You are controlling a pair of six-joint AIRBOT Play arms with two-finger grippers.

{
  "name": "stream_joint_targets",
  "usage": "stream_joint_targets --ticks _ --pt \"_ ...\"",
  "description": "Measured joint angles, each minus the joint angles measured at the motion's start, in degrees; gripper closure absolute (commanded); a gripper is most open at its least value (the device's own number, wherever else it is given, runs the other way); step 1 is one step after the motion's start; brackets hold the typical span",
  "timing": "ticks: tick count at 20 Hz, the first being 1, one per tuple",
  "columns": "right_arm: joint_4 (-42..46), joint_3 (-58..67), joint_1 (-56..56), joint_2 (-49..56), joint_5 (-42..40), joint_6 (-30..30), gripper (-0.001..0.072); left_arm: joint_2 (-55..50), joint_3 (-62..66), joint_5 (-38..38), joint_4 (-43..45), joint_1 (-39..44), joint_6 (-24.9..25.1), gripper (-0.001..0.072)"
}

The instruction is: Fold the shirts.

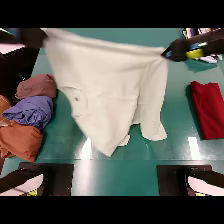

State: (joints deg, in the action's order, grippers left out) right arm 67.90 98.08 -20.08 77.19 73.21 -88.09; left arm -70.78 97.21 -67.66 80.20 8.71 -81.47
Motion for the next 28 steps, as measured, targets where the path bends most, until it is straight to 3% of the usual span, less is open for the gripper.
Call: stream_joint_targets --ticks 6,7,8,9,12,18,21,28 --pt "0.8 0.0 -0.5 15.3 -9.7 -1.2 0.0695 -16.1 -4.7 9.8 5.5 0.0 -2.1 0.0681" --pt "0.4 0.0 -0.3 16.4 -11.3 -1.3 0.0646 -17.3 -4.9 10.9 5.8 0.0 -2.5 0.0522" --pt "0.2 0.1 -0.1 17.2 -12.7 -1.4 0.0415 -18.0 -4.9 12.2 6.4 0.0 -2.7 0.0264" --pt "0.5 0.3 0.2 17.8 -13.8 -1.4 0.0299 -18.6 -4.5 13.4 6.8 -0.1 -3.0 0.0216" --pt "-0.5 2.2 1.4 18.6 -12.9 -1.4 0.0300 -19.6 -1.8 11.5 6.9 0.0 -3.3 0.0217" --pt "-0.7 -3.5 4.8 11.0 -2.6 2.9 0.0301 -16.8 -3.0 -5.6 6.3 0.0 -3.5 0.0216" --pt "-0.9 -11.9 5.6 3.1 0.2 4.3 0.0301 -11.4 -13.2 -8.9 3.7 -0.1 -4.1 0.0216" --pt "-0.9 -26.0 6.3 -11.5 1.1 5.1 0.0301 6.8 -46.2 -3.3 -12.5 0.0 -7.1 0.0216"
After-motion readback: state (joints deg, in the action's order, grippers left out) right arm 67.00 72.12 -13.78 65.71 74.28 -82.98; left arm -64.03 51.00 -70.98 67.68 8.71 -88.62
